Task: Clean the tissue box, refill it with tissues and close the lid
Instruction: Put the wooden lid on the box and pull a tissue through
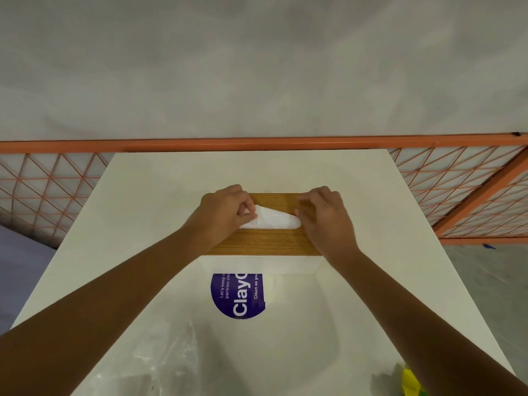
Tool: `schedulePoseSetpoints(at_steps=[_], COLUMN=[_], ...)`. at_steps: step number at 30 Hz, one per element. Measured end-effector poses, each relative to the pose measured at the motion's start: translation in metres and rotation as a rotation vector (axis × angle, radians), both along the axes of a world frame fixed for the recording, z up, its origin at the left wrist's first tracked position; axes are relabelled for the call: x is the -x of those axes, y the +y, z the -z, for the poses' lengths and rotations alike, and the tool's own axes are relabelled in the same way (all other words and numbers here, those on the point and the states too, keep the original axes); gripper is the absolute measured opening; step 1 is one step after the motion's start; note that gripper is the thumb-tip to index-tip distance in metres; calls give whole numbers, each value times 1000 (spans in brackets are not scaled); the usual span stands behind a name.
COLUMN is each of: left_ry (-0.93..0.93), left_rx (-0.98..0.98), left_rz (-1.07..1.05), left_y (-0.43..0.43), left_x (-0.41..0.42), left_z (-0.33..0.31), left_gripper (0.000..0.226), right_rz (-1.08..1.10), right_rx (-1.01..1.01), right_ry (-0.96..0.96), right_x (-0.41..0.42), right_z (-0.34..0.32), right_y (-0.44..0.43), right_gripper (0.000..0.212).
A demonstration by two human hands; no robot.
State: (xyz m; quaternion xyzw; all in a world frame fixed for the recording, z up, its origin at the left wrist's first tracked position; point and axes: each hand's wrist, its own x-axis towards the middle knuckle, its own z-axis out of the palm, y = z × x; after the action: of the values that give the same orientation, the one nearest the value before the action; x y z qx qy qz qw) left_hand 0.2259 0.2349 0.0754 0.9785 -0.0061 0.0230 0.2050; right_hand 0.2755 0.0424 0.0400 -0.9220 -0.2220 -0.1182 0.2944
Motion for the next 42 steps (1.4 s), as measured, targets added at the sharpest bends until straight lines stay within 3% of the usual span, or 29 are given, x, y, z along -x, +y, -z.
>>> schedulePoseSetpoints(at_steps=[2,5,13,16,18,24,26,30,37,40,42], left_ry=[53,92,45,99,87,63,106,204,186,133,104], left_rx=[-175,-327,-664,-701,-604,133,283,340,371,377,314], left_rz=[71,118,215,248,217,-60,-117,-161,-197,-187,-171], left_y=[-5,-9,-13,-15,-14,0,1,-1,-2,-1,-2], left_x=[4,4,-8,-11,-14,-10,-10,-13,-12,-7,-3], left_z=[-2,-3,6,6,7,6,6,4,5,5,5], left_gripper=[28,37,35,38,38,21,20,23,23,11,28], right_rz=[-101,-150,-189,-177,-163,-115,-94,-27,-37,-70,-68], right_rx=[2,46,178,172,162,104,89,184,318,221,206], right_ry=[-18,90,107,108,98,56,27,-79,-133,-59,68], right_x=[5,8,6,7,8,12,15,20,23,19,9], right_z=[1,1,-11,-12,-12,-4,-3,-6,-6,-15,-24], right_y=[8,15,20,21,23,31,36,49,55,53,49], right_gripper=[14,20,29,28,27,25,28,35,23,19,23])
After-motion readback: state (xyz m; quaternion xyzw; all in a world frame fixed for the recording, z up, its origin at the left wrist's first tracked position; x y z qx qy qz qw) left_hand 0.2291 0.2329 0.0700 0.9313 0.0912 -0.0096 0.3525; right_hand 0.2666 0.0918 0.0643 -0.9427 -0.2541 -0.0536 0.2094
